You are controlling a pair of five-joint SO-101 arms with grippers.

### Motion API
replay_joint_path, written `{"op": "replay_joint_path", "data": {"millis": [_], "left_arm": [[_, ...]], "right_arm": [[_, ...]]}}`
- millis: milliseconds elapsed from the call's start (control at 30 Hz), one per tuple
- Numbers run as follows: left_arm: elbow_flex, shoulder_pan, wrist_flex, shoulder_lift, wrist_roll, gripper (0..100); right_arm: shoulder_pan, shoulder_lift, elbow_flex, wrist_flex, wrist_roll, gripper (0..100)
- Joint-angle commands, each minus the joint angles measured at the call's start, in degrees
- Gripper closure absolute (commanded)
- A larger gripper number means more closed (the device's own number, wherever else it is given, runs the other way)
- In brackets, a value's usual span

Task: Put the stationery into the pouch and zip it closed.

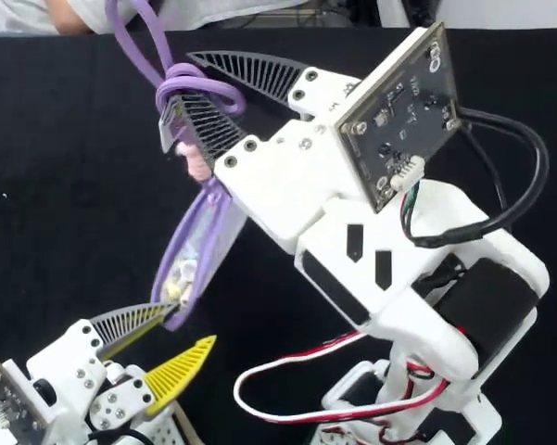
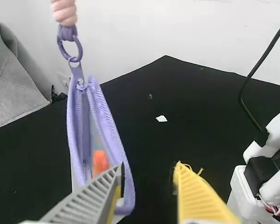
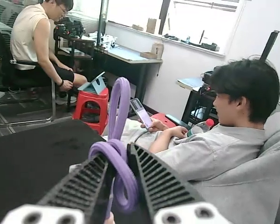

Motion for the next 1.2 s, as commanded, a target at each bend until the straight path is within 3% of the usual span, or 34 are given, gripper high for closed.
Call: {"op": "replay_joint_path", "data": {"millis": [0,267,467,733,900,1167], "left_arm": [[0.0,0.7,0.0,0.2,0.2,82],[0.8,0.7,0.1,0.2,0.2,82],[3.0,-0.2,0.0,0.2,-4.9,82],[1.6,-22.0,-0.5,0.2,-5.5,82],[2.4,-31.1,-1.7,0.2,-12.0,82],[20.1,-47.3,-21.8,0.2,-9.7,82]], "right_arm": [[-0.8,-0.4,-0.4,-1.7,-2.9,98.8],[-6.2,-0.2,-1.2,-1.1,-3.4,98.8],[-6.3,-0.8,-5.9,2.8,-3.3,98.8],[-6.2,-2.2,-6.4,4.4,-1.2,98.8],[-5.8,-2.4,-6.9,5.8,-1.1,98.8],[-3.8,-2.3,-7.9,9.9,-1.0,98.8]]}}
